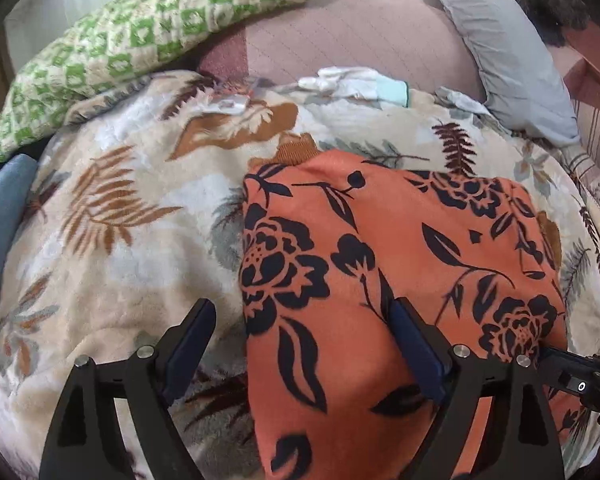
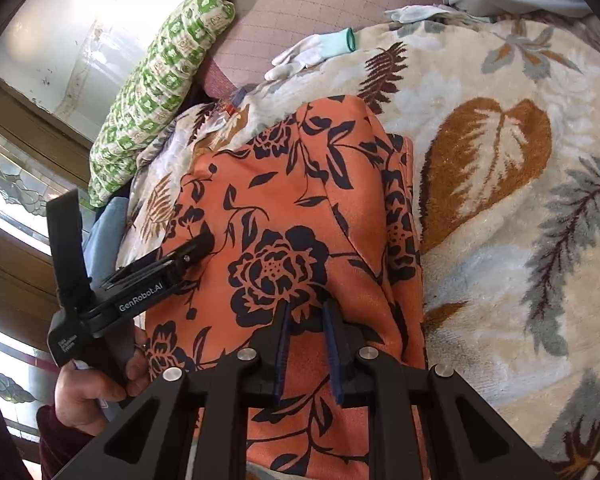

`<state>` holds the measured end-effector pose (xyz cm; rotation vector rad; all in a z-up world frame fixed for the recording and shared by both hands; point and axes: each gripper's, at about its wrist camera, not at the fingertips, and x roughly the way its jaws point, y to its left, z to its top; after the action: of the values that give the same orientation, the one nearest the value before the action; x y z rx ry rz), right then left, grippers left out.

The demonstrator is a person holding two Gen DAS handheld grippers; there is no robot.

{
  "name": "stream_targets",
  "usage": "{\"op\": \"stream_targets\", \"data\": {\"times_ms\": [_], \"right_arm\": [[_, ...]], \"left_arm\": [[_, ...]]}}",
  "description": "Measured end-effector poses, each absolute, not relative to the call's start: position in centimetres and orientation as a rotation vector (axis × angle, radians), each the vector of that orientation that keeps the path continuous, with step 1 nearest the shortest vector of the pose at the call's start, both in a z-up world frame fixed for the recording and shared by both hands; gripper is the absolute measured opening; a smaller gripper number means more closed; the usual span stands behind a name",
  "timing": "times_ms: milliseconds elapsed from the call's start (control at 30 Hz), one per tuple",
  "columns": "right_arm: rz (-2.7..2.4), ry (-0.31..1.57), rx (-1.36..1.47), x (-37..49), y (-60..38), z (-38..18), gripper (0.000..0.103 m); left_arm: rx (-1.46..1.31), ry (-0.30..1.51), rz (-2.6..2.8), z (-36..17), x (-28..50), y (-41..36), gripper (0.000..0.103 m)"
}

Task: Fold small clothes

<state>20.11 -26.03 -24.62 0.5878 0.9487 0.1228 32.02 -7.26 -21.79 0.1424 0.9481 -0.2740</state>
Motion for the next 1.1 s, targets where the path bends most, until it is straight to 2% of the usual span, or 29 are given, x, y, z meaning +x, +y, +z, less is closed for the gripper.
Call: {"op": "stream_targets", "data": {"times_ms": [267, 467, 733, 867, 1100], "right_arm": [[0.090, 0.715, 0.391, 14.7, -24.4, -19.7, 0.020], [-0.022, 0.563, 0.264, 8.3, -23.2, -15.1, 0.020], [0.002, 0.558, 0.163, 1.4, -20.0, -11.7, 0.020], [0.019, 0.550, 0.138, -0.5, -18.3, -10.7, 0.020], [0.061, 0.537, 0.126, -1.8, -16.4, -9.7, 0.020]], "left_arm": [[0.210, 0.694, -0.187, -14.5, 20.6, -7.4, 0.089], [0.092, 0.650, -0.153, -10.1, 13.6, -4.5, 0.090], [0.078, 0.565, -0.039, -6.0, 8.4, -2.2, 0.090], [0.082, 0.530, 0.024, -5.0, 6.5, -1.1, 0.101], [0.081, 0.494, 0.055, -3.4, 4.1, 0.3, 0.101]]}}
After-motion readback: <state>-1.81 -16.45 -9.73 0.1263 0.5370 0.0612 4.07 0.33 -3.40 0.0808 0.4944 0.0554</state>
